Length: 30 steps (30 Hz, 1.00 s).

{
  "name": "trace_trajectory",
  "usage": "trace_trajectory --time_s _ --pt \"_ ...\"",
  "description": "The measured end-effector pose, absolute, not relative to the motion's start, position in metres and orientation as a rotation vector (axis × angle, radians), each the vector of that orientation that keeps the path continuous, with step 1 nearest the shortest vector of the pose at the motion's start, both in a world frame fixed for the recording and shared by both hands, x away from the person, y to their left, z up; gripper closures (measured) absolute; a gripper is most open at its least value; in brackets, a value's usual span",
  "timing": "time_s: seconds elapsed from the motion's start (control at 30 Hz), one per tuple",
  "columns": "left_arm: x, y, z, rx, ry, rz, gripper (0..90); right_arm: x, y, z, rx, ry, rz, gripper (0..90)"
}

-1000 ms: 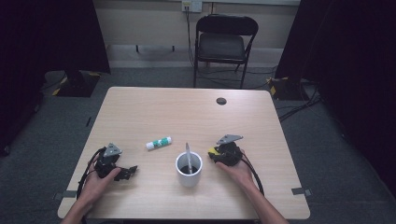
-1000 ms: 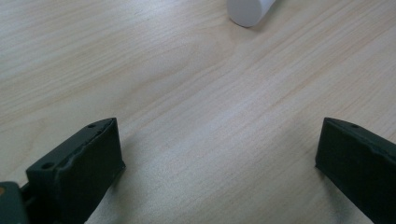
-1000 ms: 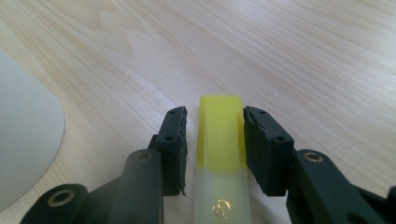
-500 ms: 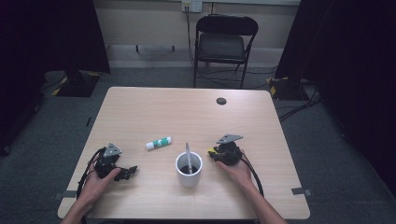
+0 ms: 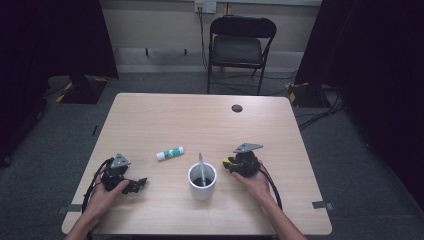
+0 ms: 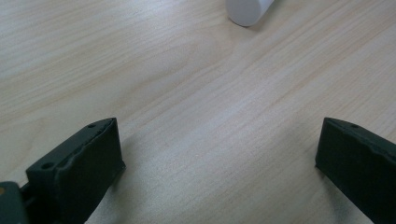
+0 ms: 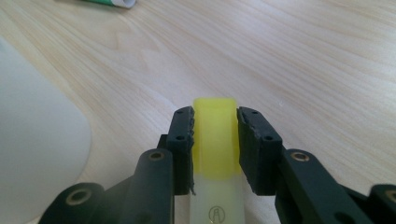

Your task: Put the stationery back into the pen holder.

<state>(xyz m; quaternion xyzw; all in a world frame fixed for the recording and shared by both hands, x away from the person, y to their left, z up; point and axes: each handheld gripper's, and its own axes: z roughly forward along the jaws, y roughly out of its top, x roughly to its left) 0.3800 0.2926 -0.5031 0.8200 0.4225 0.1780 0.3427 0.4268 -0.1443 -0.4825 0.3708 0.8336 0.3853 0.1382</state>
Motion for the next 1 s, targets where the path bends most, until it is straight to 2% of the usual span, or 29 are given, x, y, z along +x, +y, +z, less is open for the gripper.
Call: trace_trajectory --time_s 1.0 --pt "0.38 0.293 -0.503 2.132 1.098 0.462 0.0 0.421 -0.164 -0.453 1.105 2.309 1.314 67.4"
